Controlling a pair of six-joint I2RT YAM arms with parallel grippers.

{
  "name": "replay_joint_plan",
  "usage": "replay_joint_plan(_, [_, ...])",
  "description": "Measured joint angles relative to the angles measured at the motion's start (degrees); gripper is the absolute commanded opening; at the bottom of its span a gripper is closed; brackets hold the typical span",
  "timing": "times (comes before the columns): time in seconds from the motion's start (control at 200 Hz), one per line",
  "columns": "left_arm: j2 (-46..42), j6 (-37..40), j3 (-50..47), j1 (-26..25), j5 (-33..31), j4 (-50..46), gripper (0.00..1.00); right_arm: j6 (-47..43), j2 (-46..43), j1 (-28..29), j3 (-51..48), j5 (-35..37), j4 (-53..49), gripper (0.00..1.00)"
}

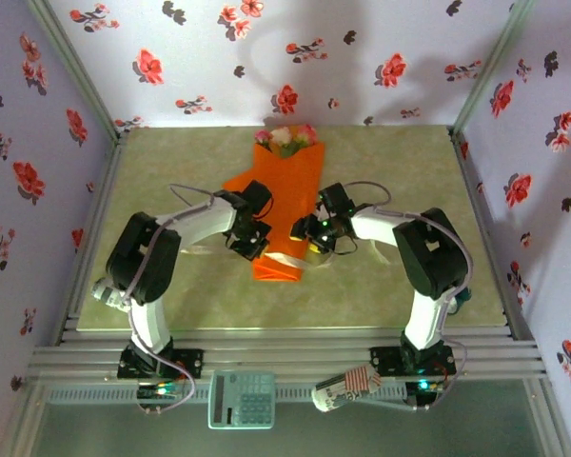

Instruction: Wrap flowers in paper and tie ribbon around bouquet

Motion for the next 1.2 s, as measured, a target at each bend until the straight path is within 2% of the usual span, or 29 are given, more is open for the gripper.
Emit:
replay_joint_plan(0.215, [0.5,2.1,-4.9,0.0,1.2,0.4,0.00,2.0,-0.6,0.0,-3.5,-2.2,6.9,0.58])
replay_joint_plan(0.44, [0.9,4.2,-4.7,0.5,2.1,0.6,0.00,5.1,0.1,2.1,-5.4,-5.1,13.4,0.57])
replay_joint_plan(0.58, [1.1,5.2,-4.5,0.6,2.4,0.4,0.00,6.5,0.7,3.4,-5.6,-5.2,15.5,0.54])
replay_joint_plan(0.695, [1.1,5.9,-4.5,0.7,2.4,0.3,0.00,7.3,1.4,3.4,-5.5,-5.4,16.1,0.41])
replay_joint_plan(0.775, [1.1,6.4,-4.3,0.7,2.4,0.1,0.00,7.9,2.6,3.7,-5.0,-5.6,16.4,0.26])
replay_joint_plan(0.855, [0.9,7.0,-4.1,0.6,2.1,-0.2,0.00,7.3,3.8,4.4,-4.2,-5.1,16.0,0.07])
replay_joint_plan(0.915, [0.7,7.8,-4.1,0.6,1.6,-0.5,0.00,6.8,4.1,4.9,-3.8,-4.0,14.8,0.00])
replay_joint_plan(1.06, [-0.6,12.5,-2.8,0.4,2.7,-3.7,0.00,4.9,4.0,5.6,-1.3,-0.8,11.1,0.00])
replay_joint_plan(1.2, [-2.6,20.2,-1.7,-0.7,5.8,-8.1,0.00,4.7,4.0,5.6,0.0,2.3,10.2,0.00])
